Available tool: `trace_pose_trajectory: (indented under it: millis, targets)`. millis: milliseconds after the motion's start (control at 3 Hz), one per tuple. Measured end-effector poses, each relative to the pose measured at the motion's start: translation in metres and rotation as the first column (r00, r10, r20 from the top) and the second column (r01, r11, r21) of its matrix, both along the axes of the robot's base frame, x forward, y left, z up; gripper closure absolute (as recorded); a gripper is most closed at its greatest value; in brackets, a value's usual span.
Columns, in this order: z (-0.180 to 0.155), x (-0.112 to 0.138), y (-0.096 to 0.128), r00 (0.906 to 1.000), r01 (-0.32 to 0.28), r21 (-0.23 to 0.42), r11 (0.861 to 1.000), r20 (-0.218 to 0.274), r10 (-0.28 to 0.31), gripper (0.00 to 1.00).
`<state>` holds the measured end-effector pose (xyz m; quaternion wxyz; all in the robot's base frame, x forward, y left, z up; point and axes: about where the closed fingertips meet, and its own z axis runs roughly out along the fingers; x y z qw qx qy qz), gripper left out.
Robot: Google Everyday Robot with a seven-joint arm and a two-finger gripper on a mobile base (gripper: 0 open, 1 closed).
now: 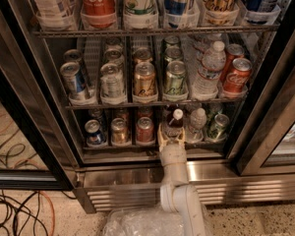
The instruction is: Pick blue plastic bottle from bottom shelf of fridge
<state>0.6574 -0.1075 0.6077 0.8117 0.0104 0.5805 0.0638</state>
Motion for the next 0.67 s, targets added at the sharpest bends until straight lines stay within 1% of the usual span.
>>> trace_pose_trajectory:
  millis: [667]
  targets:
    - [0.0081,-0.0041,0.0024,0.9998,-0.016,-0.015,1.0,0.014,0.016,1.0]
